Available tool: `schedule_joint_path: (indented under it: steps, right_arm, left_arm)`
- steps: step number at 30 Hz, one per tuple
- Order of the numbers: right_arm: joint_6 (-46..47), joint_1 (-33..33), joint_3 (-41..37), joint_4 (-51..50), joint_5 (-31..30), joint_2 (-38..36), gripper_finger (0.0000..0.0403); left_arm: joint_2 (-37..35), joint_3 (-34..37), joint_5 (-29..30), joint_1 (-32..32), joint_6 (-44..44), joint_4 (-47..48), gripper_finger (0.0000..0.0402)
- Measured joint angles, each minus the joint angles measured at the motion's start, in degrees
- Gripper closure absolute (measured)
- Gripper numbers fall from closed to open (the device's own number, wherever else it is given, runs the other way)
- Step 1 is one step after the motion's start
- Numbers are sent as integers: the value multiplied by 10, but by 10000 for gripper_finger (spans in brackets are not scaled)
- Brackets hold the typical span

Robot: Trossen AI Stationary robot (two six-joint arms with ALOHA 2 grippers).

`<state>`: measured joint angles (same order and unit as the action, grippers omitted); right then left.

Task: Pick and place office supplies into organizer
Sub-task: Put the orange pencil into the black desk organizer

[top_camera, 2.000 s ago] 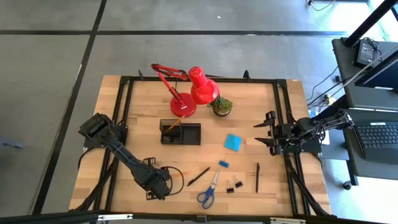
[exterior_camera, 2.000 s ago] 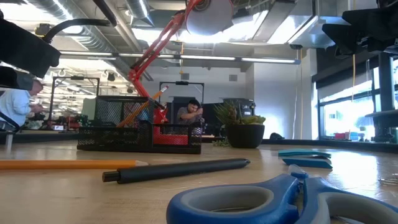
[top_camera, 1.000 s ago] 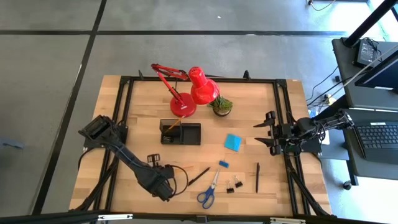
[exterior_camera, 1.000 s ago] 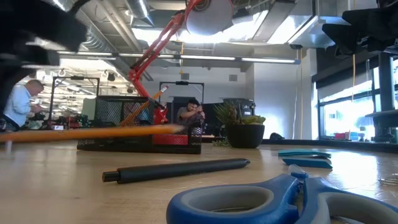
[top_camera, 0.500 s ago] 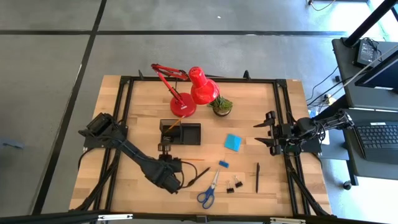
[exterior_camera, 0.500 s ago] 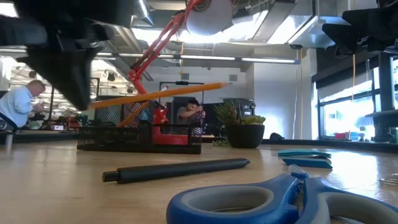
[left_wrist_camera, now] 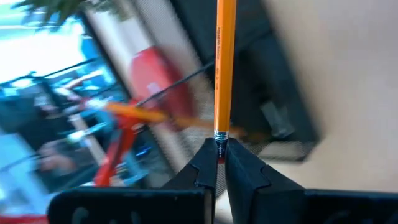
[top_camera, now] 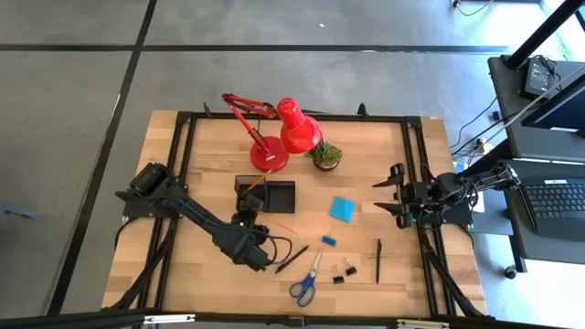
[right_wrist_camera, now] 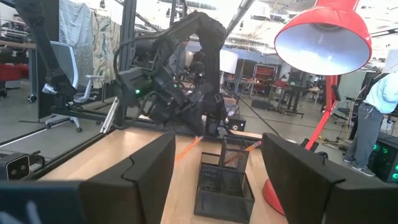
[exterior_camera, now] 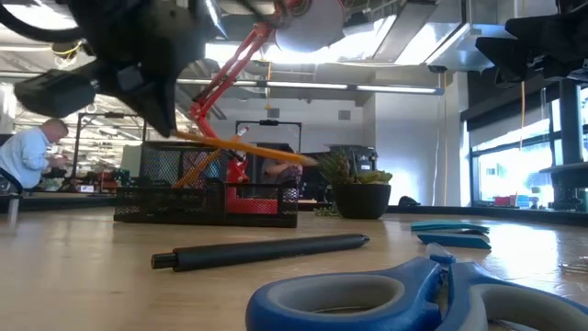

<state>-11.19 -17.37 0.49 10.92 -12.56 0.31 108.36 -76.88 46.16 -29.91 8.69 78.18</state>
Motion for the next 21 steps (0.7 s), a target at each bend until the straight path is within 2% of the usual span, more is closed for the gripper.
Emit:
schedule_joint_path:
  steps: [5,8,16,21]
  right_arm:
    - [0,0,0,0,0,0,161]
    - [-9,0,0,0,0,0,161]
    - [-13,0,0,-2,0,0,161]
    - [-13,0,0,-2,0,0,161]
  left_arm:
    - [0,-16,90,3,10,119,390]
    - [-15,-23,136,8,3,111,390]
    - [-61,-38,192,20,-35,119,389]
    - [-87,-38,217,34,-109,118,389]
